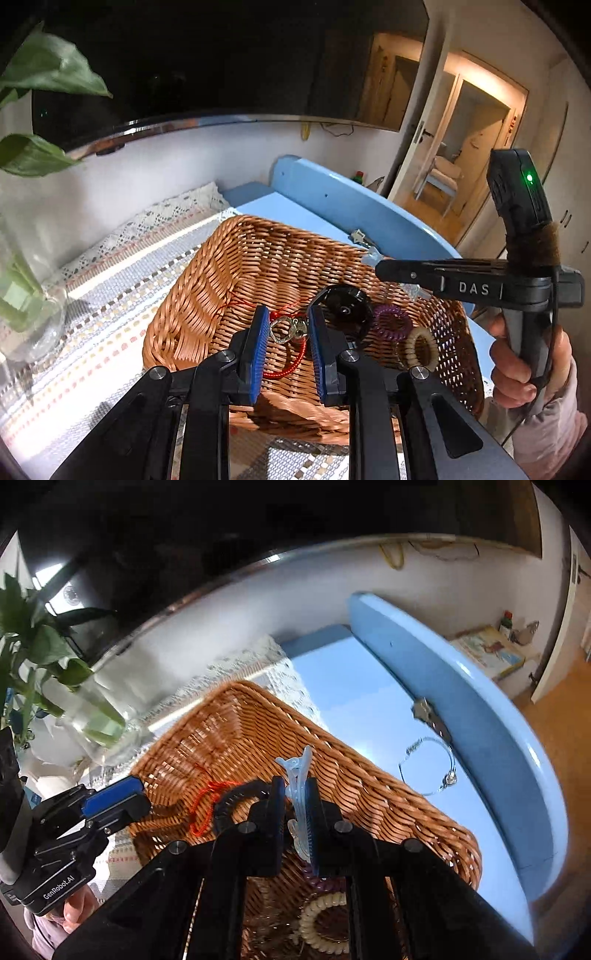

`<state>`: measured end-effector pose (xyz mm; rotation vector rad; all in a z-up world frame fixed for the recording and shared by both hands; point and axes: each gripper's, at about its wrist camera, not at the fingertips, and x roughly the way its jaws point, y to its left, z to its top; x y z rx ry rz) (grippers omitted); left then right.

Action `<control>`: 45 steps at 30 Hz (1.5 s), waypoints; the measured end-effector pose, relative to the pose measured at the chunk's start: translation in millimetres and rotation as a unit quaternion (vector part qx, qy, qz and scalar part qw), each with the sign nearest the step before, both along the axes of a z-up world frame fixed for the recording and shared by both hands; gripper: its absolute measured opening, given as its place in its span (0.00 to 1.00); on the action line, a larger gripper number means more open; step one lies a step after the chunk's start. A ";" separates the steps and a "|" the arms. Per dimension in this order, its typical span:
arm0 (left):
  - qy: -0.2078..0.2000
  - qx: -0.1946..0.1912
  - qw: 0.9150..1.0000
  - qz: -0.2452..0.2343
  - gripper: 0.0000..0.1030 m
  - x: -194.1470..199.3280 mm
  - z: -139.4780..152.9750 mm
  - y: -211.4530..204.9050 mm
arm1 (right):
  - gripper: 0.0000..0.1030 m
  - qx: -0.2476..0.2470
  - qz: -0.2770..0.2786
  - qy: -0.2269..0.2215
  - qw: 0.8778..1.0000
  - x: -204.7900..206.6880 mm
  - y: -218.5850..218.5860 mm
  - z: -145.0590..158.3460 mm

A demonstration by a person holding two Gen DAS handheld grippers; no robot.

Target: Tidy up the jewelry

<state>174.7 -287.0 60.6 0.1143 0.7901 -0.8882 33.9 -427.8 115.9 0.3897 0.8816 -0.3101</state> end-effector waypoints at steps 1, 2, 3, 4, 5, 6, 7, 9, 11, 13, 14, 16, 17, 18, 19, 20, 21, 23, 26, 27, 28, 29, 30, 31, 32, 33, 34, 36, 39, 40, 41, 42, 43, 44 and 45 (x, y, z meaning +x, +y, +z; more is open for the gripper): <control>0.003 0.000 1.000 0.004 0.21 2.5 -2.2 -0.7 | 0.12 0.001 0.000 0.001 1.000 -0.1 -1.7 -2.3; 0.005 0.000 1.000 0.009 0.21 3.4 -2.7 -0.2 | 0.12 -0.002 -0.001 0.001 1.000 -0.6 -2.1 -3.4; 0.011 -0.002 1.000 0.015 0.22 5.0 -2.8 0.9 | 0.13 -0.005 -0.002 0.001 1.000 -1.0 -1.4 -3.6; 0.026 -0.012 0.999 0.016 0.22 7.3 -2.5 4.1 | 0.13 -0.008 -0.005 -0.001 1.000 -3.0 -0.2 -2.1; 0.042 -0.023 0.999 0.011 0.25 9.3 -2.2 7.5 | 0.14 -0.007 -0.005 -0.002 1.000 -3.7 0.3 -1.3; 0.055 -0.033 0.998 0.008 0.32 10.3 -1.0 11.5 | 0.14 -0.005 -0.002 -0.003 1.000 -4.9 1.1 -0.2; 0.059 -0.041 0.997 0.010 0.36 9.8 1.4 15.8 | 0.14 -0.001 0.004 -0.004 1.000 -5.5 2.8 1.5; 0.051 -0.050 0.997 0.017 0.46 4.3 7.8 23.6 | 0.15 -0.002 0.007 -0.010 1.000 -9.5 6.8 7.1; 0.046 -0.052 0.997 0.021 0.48 -2.7 13.9 28.8 | 0.18 -0.008 0.009 -0.017 1.000 -16.3 13.2 14.5; 0.045 -0.055 0.997 0.020 0.48 -10.3 19.1 34.4 | 0.23 -0.010 0.012 -0.023 1.000 -23.1 19.0 21.2; 0.044 -0.054 0.997 0.020 0.48 -15.5 21.8 37.4 | 0.23 -0.010 0.013 -0.026 1.000 -26.3 22.1 24.1; 0.036 -0.052 0.998 0.021 0.48 -29.1 27.1 46.1 | 0.24 -0.008 0.015 -0.036 0.999 -34.6 29.5 31.0; 0.033 -0.052 0.998 0.022 0.48 -35.8 29.5 50.4 | 0.25 -0.006 0.017 -0.042 0.999 -40.7 35.0 35.4; 0.032 -0.052 0.998 0.024 0.48 -38.4 31.0 53.9 | 0.27 -0.004 0.018 -0.049 0.999 -47.1 41.0 39.6; 0.030 -0.055 0.998 0.027 0.48 -45.2 34.4 60.2 | 0.30 -0.002 0.021 -0.056 0.998 -52.6 47.0 43.7; 0.027 -0.059 0.997 0.032 0.48 -53.7 38.1 67.1 | 0.31 -0.002 0.023 -0.061 0.998 -57.6 52.6 47.2; 0.024 -0.062 0.997 0.034 0.48 -57.6 40.8 70.7 | 0.33 -0.005 0.026 -0.068 0.997 -63.1 59.3 51.1; 0.000 -0.069 0.996 0.054 0.48 -77.6 51.1 85.8 | 0.33 -0.009 0.032 -0.077 0.996 -72.4 74.4 58.1; -0.027 -0.073 0.995 0.066 0.48 -101.5 62.3 101.9 | 0.33 -0.011 0.040 -0.092 0.995 -86.8 98.0 67.1; -0.035 -0.074 0.994 0.071 0.48 -111.0 66.4 107.6 | 0.34 -0.014 0.042 -0.097 0.994 -90.9 104.9 69.5; -0.045 -0.072 0.994 0.075 0.48 -120.7 70.2 112.8 | 0.34 -0.019 0.042 -0.101 0.994 -95.6 113.0 71.4; -0.054 -0.073 0.993 0.078 0.48 -128.2 73.4 117.0 | 0.34 -0.027 0.043 -0.105 0.993 -100.9 122.8 73.2; -0.064 -0.073 0.992 0.081 0.48 -137.7 76.6 123.1 | 0.34 -0.033 0.043 -0.108 0.993 -105.2 130.6 74.0; -0.073 -0.072 0.991 0.088 0.48 -146.7 78.6 127.6 | 0.34 -0.040 0.043 -0.111 0.992 -110.0 139.4 74.4; -0.078 -0.071 0.990 0.095 0.48 -153.8 79.8 132.6 | 0.34 -0.047 0.044 -0.112 0.992 -114.7 148.5 73.6; -0.081 -0.075 0.989 0.098 0.48 -160.7 80.9 137.4 | 0.34 -0.053 0.046 -0.112 0.991 -118.9 156.7 73.1; -0.083 -0.079 0.988 0.101 0.48 -167.7 80.8 142.0 | 0.34 -0.059 0.049 -0.112 0.991 -123.0 165.3 72.1; -0.088 -0.078 0.987 0.112 0.48 -178.4 80.0 148.5 | 0.34 -0.071 0.052 -0.110 0.990 -131.1 181.3 68.9; -0.109 -0.067 0.981 0.146 0.48 -192.3 71.4 155.7 | 0.35 -0.110 0.044 -0.109 0.987 -144.6 205.3 64.3; -0.117 -0.066 0.979 0.155 0.48 -194.7 68.5 157.6 | 0.38 -0.124 0.039 -0.109 0.986 -148.0 209.4 62.3; -0.126 -0.063 0.976 0.164 0.48 -196.8 65.8 159.8 | 0.38 -0.135 0.033 -0.109 0.984 -150.4 213.0 61.4; -0.135 -0.058 0.974 0.173 0.48 -198.4 60.4 161.2 | 0.38 -0.145 0.027 -0.109 0.983 -153.1 216.6 60.2; -0.139 -0.052 0.973 0.178 0.49 -197.7 52.8 162.2 | 0.38 -0.153 0.021 -0.110 0.982 -156.5 220.1 58.2; -0.138 -0.044 0.973 0.181 0.49 -196.2 46.6 162.0 | 0.38 -0.155 0.017 -0.113 0.981 -158.7 221.3 56.5; -0.139 -0.037 0.973 0.182 0.49 -194.6 42.2 161.5 | 0.38 -0.155 0.014 -0.114 0.981 -161.2 222.9 52.8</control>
